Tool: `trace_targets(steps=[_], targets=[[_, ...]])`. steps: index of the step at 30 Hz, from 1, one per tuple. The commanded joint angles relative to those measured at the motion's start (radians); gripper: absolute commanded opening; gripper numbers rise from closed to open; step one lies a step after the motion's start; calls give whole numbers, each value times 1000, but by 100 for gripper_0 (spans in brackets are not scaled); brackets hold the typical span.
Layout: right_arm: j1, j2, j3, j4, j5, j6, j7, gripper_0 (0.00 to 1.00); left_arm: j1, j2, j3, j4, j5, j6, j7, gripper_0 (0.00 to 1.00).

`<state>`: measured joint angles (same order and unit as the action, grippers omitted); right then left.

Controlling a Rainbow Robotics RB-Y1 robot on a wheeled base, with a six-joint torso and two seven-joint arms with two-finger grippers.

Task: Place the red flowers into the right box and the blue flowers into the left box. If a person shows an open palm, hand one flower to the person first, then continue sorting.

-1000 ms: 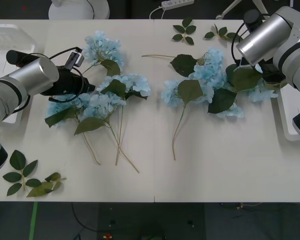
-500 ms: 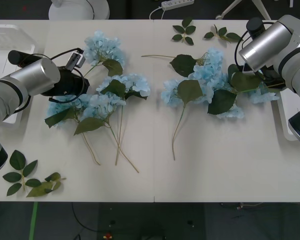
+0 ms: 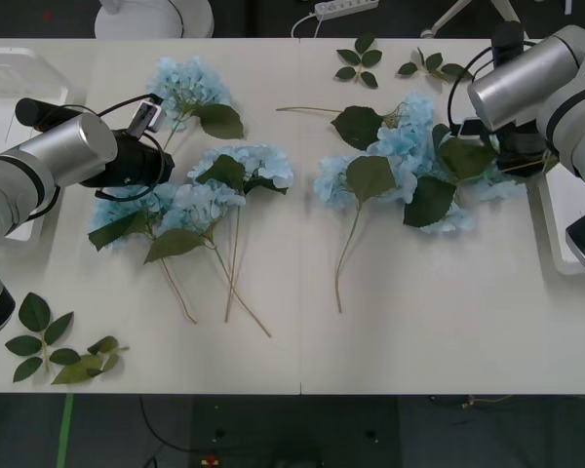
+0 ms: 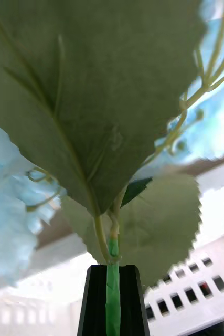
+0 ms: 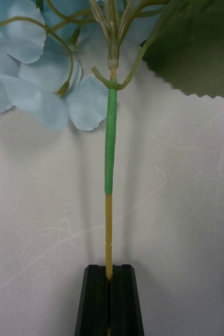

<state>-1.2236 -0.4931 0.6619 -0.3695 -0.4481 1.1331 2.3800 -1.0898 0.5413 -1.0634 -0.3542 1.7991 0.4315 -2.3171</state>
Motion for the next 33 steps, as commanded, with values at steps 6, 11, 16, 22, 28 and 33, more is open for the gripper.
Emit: trace_targets(steps=[6, 11, 16, 22, 28, 33], targets=[[-54, -197, -68, -244, -270, 33, 171, 0, -32, 115, -38, -154, -57, 62, 24, 0], [-56, -331, -82, -321, -411, 53, 231, 0, -51, 264, 141, -256, -93, 250, 50, 0], [-56, -383, -174, -330, -592, 90, 325, 0, -50, 399, 324, -304, -205, 437, 61, 0], [-56, -381, -258, -402, -848, 151, 325, 0, -50, 552, 520, -351, -350, 648, 68, 0], [-54, -331, -249, -424, -1247, 80, 325, 0, 42, 671, 720, -376, -446, 802, 67, 0], [-54, -275, -240, -456, -1540, 40, 325, 0, 258, 713, 907, -482, -566, 754, 71, 0]])
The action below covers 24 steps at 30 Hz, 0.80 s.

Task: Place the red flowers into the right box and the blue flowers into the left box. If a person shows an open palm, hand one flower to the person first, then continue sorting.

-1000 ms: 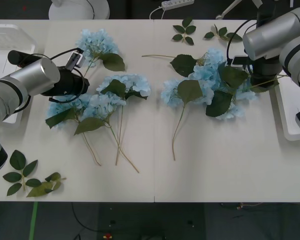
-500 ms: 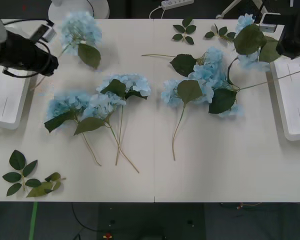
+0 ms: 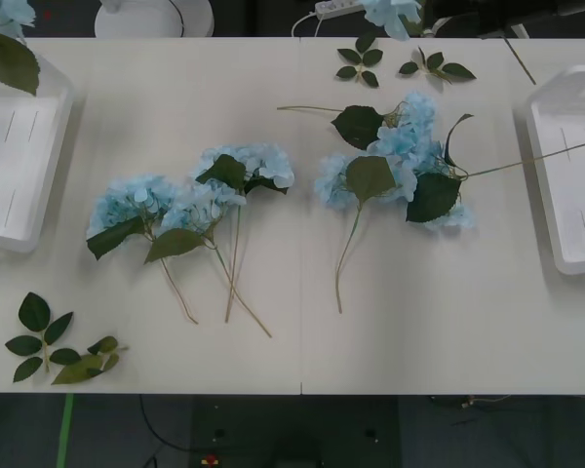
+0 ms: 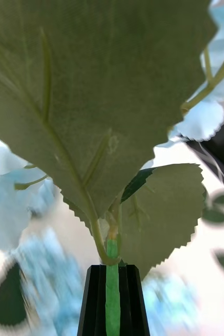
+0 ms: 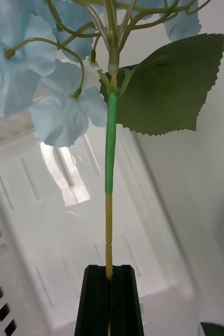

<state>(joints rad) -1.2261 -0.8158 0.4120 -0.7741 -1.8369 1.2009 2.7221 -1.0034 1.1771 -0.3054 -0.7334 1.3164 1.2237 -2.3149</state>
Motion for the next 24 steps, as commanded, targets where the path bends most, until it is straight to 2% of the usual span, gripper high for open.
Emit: trace_targets(steps=[1, 3, 9, 10, 11, 13, 14, 17, 21, 24], targets=[[-49, 60, 11, -62, -186, -32, -17, 0, 201, 78, 166, -107, -97, -58, 74, 0], [-36, 75, 16, -103, -246, -60, -17, 0, 233, 76, 183, -107, -109, -89, 80, 0], [73, 89, 106, -356, -455, -293, -17, 0, 276, 76, 181, -106, -105, -122, 97, 1], [93, 84, 125, -404, -484, -340, -17, 0, 278, 76, 181, -106, -108, -128, 97, 18], [117, 83, 136, -448, -498, -382, -17, 0, 279, 76, 183, -107, -109, -133, 97, 44], [145, 84, 145, -505, -498, -431, -17, 0, 281, 76, 181, -107, -109, -136, 98, 73], [163, 87, 149, -542, -498, -463, -17, 0, 281, 76, 183, -106, -108, -138, 98, 84], [209, 96, 177, -637, -509, -567, -17, 0, 286, 76, 183, -107, -83, -144, 97, 100], [229, 119, 240, -737, -518, -724, -17, 0, 287, 76, 183, -107, -33, -142, 92, 100], [234, 149, 304, -795, -518, -856, -17, 0, 293, 78, 192, -107, 81, -113, 89, 100]])
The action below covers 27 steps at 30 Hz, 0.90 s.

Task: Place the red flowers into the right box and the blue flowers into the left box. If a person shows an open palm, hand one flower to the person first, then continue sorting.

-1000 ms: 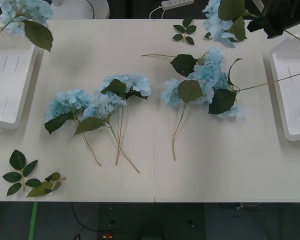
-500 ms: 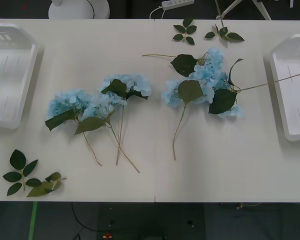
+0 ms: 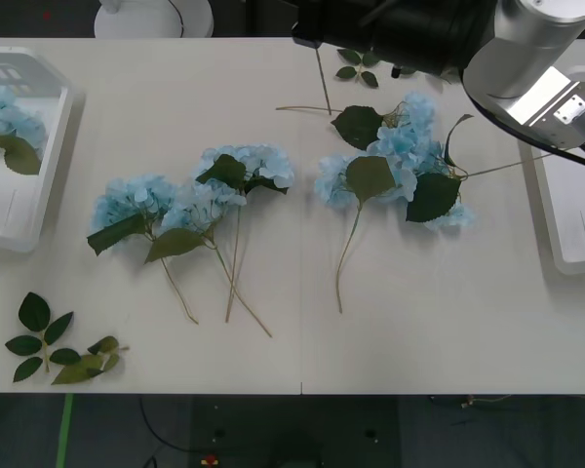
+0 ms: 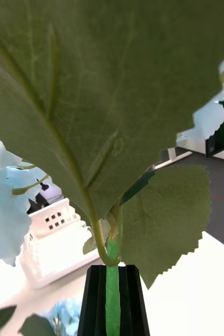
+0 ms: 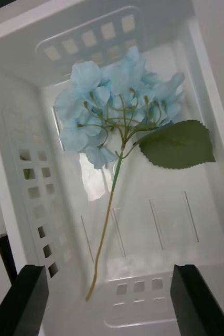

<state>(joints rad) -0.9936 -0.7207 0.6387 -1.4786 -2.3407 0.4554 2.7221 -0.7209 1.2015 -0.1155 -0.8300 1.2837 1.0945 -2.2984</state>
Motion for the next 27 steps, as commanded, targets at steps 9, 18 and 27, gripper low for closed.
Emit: trace_targets(steps=[9, 18, 27], targets=[[-2, 176, 170, -117, -6, -308, -17, 0, 225, 52, 42, -146, 732, 81, 100, 100], [-5, 201, 208, -135, -3, -368, -17, 0, 772, -89, 309, -828, 660, -215, 185, 100], [-5, 196, 208, -137, -3, -366, -17, 0, 867, -373, 407, -1248, 413, -191, 521, 100]])
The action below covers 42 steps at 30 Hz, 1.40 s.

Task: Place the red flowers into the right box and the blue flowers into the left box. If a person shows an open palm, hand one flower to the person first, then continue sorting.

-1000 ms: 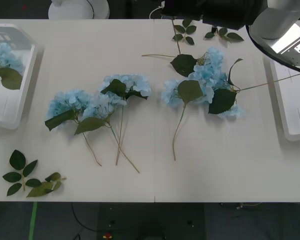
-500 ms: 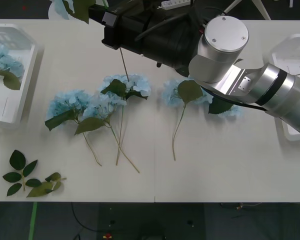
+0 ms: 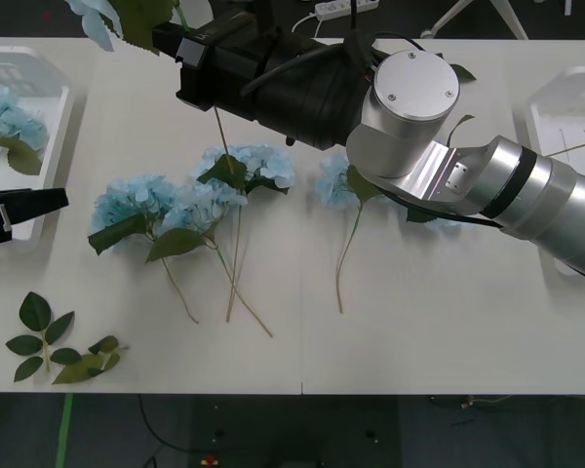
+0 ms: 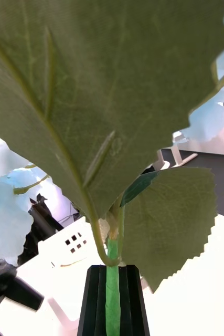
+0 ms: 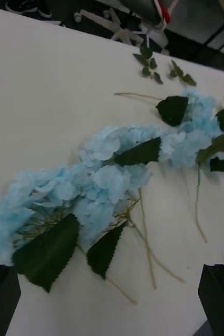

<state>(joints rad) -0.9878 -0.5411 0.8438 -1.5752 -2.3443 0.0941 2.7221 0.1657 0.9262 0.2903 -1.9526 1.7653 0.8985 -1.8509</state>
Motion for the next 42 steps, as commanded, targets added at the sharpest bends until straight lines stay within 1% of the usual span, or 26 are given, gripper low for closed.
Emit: trace_targets(steps=[1, 4, 6, 9, 13, 15, 18, 23, 25, 28, 31, 32, 34, 35, 36, 42], targets=[[-11, 13, 3, -42, 0, -2, -17, 0, -52, -141, -30, -164, -113, 5, 124, 100], [-11, 6, 3, -46, 2, 7, -17, 0, -127, -219, -108, -181, -158, -6, 193, 100], [-11, 0, 6, -51, 3, 12, -17, 0, -175, -274, -169, -181, -188, -44, 225, 100], [-11, -8, 12, -60, 2, 10, -17, 0, -229, -320, -255, -172, -244, -113, 239, 100], [-11, -19, 12, -68, 3, 12, -17, 0, -292, -345, -369, -134, -263, -216, 246, 100], [-11, -20, 12, -68, 3, 12, -17, 0, -321, -354, -419, -112, -305, -270, 248, 100], [-11, -22, 14, -68, 3, 10, -17, 0, -330, -385, -447, -92, -323, -329, 251, 100], [-11, -31, 12, -68, 3, 12, -17, 0, -374, -429, -468, -55, -371, -331, 253, 100], [-11, -33, 12, -68, 3, 12, -17, 0, -393, -448, -477, -34, -382, -359, 249, 100], [-11, -37, 12, -68, 3, 10, -17, 0, -394, -469, -481, -20, -421, -392, 246, 100], [-9, -39, 12, -68, 3, 7, -17, 0, -394, -472, -482, -20, -448, -392, 251, 100], [-11, -40, 12, -66, 3, 7, -17, 0, -394, -472, -481, -20, -449, -392, 248, 94], [-11, -40, 12, -68, 3, 7, -17, 0, -397, -466, -487, -20, -440, -392, 248, 54], [-11, -42, 12, -66, 3, 7, -17, 0, -399, -461, -491, -22, -434, -394, 249, 26], [-11, -42, 12, -66, 3, 7, -17, 0, -400, -457, -493, -20, -426, -395, 251, 1], [-11, -43, 14, -66, 3, 7, -17, 0, -407, -443, -497, -22, -411, -395, 251, 0]])
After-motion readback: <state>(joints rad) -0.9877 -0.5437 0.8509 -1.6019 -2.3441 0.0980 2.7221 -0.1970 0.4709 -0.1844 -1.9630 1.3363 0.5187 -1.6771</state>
